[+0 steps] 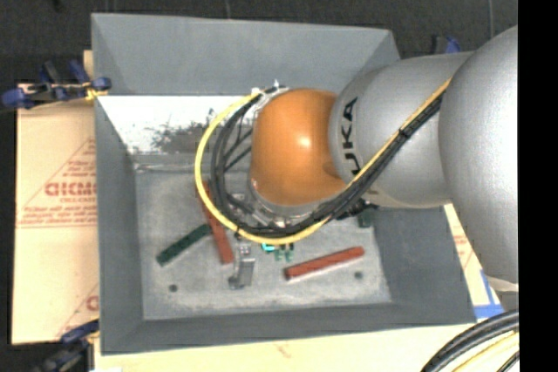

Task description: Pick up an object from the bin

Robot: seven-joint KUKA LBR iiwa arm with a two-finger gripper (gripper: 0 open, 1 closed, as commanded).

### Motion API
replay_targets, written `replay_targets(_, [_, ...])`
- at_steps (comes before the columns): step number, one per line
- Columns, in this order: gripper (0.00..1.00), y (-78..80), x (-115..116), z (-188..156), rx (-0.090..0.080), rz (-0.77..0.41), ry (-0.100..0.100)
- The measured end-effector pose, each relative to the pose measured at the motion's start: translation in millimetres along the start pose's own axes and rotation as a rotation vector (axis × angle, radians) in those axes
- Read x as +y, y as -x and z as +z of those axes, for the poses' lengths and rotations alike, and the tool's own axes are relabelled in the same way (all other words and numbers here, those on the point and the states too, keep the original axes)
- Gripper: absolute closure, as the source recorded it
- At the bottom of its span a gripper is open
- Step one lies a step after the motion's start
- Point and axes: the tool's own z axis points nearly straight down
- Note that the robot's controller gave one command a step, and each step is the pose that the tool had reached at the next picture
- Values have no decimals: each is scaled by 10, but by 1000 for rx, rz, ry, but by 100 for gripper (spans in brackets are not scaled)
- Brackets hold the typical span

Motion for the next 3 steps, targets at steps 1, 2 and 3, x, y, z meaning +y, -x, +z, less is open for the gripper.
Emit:
replay_targets(1, [0, 20, -4, -36, -7, 4, 1])
replay_targets(2, [0, 234, 189, 268, -18, 64, 3])
replay_targets(3, [100, 432, 215, 711, -22, 176, 7])
